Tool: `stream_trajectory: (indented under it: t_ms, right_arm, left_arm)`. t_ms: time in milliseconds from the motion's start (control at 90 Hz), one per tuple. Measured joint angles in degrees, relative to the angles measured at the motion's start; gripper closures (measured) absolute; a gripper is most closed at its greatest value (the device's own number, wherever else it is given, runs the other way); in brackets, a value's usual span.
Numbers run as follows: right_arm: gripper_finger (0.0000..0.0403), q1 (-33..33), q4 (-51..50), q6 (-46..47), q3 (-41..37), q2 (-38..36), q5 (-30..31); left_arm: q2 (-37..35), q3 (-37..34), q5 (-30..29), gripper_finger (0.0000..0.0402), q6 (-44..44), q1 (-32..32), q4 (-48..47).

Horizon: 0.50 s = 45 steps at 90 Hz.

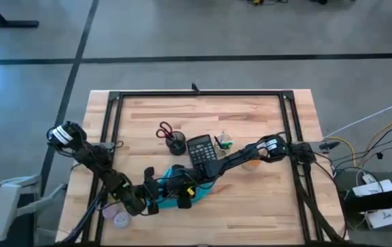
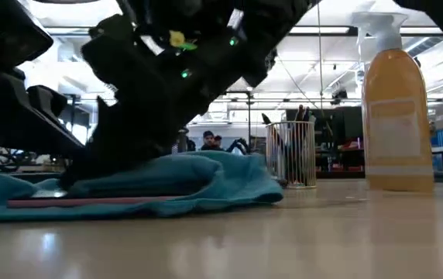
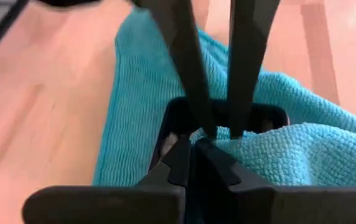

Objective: Apply microfiber cloth
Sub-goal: Wipe the front and back of the cellphone with the blue microfiber cloth

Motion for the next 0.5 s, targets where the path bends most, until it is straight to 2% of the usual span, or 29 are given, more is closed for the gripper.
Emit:
stream_trajectory:
  t_ms: [111, 244, 500]
  right_arm:
    - [0.0403, -1.0, 3.2, 3.3, 0.0, 1.5, 0.2]
    - [0.0403, -1.0, 3.4, 4.5, 0.0, 2.2, 5.0]
    - [0.0403, -0.1, 2.8, 2.8, 0.0, 1.9, 6.5]
  left_arm:
    - [0.0, -0.1, -0.1, 0.0381, 0.4, 0.0, -0.8]
    - [0.0, -0.3, 0.6, 0.0381, -0.8, -0.2, -1.5]
    - [-1.2, -1.3, 2.1, 0.0381, -2.1, -2.3, -2.0]
